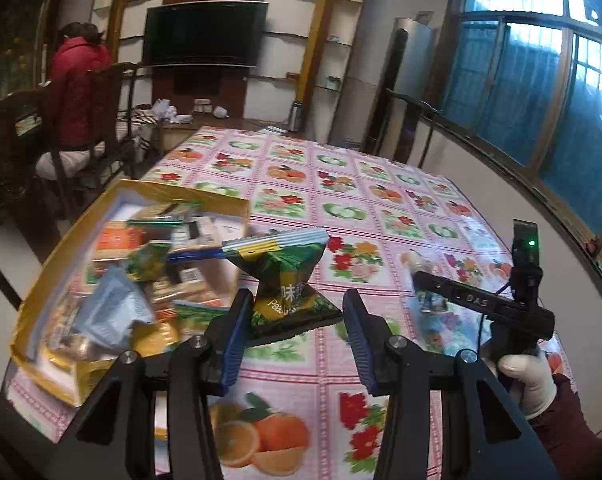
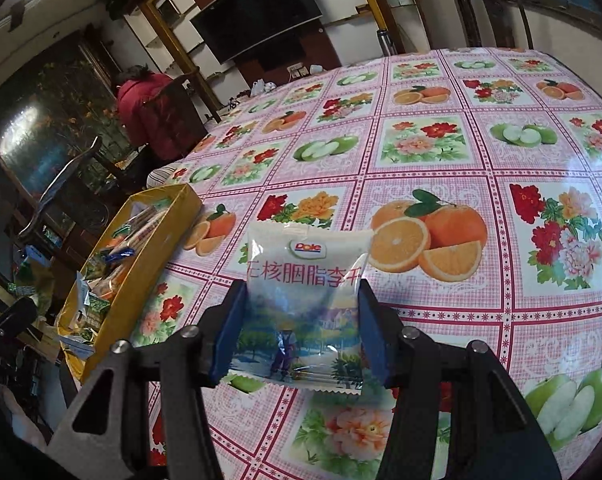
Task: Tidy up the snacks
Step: 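Carry both pouches into the yellow tray and open both tools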
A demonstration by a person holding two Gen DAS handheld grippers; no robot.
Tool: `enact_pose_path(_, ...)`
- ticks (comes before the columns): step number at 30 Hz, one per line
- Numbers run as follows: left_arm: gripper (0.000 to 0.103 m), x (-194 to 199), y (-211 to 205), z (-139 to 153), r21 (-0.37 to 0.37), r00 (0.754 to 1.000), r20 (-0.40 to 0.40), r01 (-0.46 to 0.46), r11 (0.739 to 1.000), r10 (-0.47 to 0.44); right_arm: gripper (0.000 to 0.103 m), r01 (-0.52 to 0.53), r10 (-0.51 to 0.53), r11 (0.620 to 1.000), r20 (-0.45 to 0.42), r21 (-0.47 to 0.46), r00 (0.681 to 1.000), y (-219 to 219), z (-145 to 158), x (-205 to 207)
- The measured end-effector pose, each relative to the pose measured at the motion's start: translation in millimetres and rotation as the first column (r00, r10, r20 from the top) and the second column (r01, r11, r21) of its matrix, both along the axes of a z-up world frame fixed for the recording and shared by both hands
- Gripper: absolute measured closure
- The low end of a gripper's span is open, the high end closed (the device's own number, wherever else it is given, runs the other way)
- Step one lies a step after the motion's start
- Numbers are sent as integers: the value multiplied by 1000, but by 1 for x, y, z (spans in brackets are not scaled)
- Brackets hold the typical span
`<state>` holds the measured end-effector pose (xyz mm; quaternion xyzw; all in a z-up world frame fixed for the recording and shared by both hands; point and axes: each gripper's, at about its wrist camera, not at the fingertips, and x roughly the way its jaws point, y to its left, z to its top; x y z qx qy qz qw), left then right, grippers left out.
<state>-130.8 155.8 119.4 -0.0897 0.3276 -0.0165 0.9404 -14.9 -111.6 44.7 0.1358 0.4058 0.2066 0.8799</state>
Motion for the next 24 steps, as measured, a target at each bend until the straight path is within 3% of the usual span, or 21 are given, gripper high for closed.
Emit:
enact_pose_path(4, 57, -23, 44, -6, 46, 994, 8, -107, 993, 106, 48, -2, 3, 999, 32, -33, 999, 16, 9, -10)
enact_pose_path(10, 57, -37, 101, -27, -12, 977, -15, -211, 977, 211, 48, -100, 100, 995, 28, 9, 995, 66, 28, -28)
enact_pose_path(17, 57, -33, 124, -40, -38, 973, -28, -232, 972, 231, 48, -239, 239, 971, 27, -23, 971, 151, 51, -31)
enact_pose_path(24, 57, -31, 131, -42, -11, 973, -25, -230, 973, 230, 48, -317, 317, 948, 16, -27, 948, 211, 60, -24)
